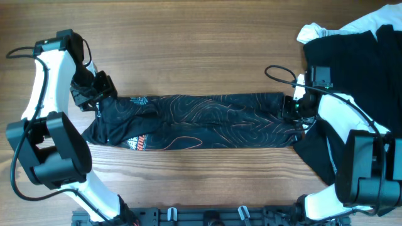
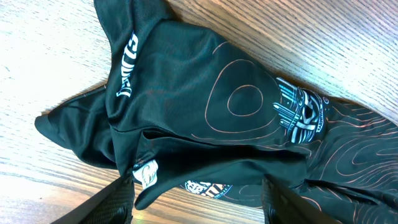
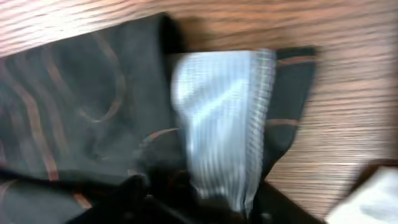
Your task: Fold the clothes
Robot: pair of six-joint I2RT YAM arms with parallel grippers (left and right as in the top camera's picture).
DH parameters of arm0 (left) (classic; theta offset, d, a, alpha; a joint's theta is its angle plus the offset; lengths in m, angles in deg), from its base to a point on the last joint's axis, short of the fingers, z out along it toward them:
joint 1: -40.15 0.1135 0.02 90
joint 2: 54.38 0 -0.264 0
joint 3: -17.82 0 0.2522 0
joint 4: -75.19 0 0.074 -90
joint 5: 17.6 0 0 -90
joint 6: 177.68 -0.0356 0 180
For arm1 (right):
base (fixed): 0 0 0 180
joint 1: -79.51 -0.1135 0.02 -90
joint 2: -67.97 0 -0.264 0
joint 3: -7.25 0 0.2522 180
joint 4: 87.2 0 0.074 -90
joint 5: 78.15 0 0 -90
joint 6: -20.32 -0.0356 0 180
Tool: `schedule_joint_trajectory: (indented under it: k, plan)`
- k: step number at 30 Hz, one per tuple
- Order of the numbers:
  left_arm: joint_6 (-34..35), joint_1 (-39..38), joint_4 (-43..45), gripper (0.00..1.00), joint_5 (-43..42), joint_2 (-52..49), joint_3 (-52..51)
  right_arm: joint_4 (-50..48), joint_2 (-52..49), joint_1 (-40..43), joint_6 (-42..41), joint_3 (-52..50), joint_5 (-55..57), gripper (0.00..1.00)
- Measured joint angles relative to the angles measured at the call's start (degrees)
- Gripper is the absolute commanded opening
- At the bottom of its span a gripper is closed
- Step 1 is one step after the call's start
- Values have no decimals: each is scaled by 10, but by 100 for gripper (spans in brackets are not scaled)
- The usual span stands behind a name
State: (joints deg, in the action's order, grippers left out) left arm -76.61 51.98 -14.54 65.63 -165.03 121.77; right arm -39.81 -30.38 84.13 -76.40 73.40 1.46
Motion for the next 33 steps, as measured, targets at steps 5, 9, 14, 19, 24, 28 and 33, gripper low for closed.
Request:
schedule_joint_trajectory:
  k: [5, 9, 14, 19, 24, 28, 33]
  plan:
    - [0, 0, 0, 66, 0, 0, 0, 0, 0, 0, -14, -11, -49, 6]
    - [0, 0, 0, 65, 0, 0, 0, -5, 0, 0, -23, -14, -59, 4]
    - [0, 2, 4, 71, 0, 0, 0, 43, -3, -1, -27, 22, -13, 4]
    - [0, 41, 20, 72, -2, 0, 0, 142, -8, -1, -31, 194, 49, 4]
    - [0, 61, 40, 73, -17, 0, 0, 176, -8, -19, -31, 238, 66, 4]
    - [0, 53, 43, 73, -33, 0, 0, 175, -8, -89, -43, 238, 65, 4]
    - [0, 45, 42, 73, -38, 0, 0, 161, -8, -186, -96, 238, 52, 4]
